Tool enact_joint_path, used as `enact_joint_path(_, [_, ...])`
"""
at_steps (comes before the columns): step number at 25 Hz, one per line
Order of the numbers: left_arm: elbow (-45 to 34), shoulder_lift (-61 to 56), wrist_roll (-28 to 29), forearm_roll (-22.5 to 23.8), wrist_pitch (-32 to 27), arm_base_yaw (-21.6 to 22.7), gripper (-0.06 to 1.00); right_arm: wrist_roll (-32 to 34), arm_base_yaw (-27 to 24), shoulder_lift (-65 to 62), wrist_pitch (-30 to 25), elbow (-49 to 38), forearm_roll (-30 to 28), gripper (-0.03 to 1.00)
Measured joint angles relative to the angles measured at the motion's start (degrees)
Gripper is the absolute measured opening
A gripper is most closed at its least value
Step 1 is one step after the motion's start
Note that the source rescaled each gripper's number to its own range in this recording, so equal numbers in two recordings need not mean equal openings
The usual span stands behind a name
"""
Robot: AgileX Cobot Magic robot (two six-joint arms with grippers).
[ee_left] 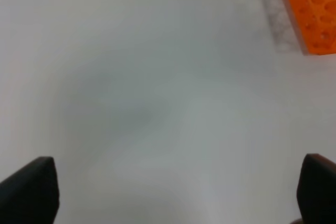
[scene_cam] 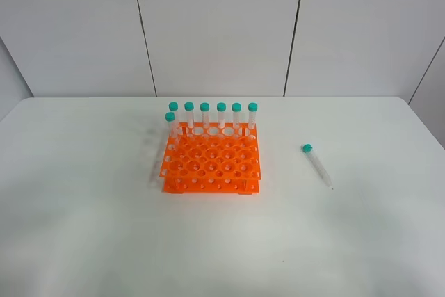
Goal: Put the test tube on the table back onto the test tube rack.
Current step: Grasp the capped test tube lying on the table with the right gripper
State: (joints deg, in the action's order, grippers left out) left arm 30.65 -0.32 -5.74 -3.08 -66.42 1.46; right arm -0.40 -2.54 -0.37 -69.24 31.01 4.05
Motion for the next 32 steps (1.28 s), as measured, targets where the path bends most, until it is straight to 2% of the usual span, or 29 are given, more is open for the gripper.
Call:
enact_joint_path(19, [0.0, 0.0, 0.0, 0.0, 0.0, 0.0, 1.0, 0.0, 0.0, 1.0, 0.0, 1.1, 0.0, 0.91])
enact_joint_path(24, [0.0, 0.0, 0.0, 0.3, 0.0, 0.0, 1.0, -0.4, 0.0, 9.5, 3.1, 6.6, 0.2, 0.91])
enact_joint_path(32, [0.0, 0.0, -0.2, 4.4, 2.8, 0.0, 1.0, -4.3, 0.0, 25.5, 7.6, 14.7, 1.4, 0.91])
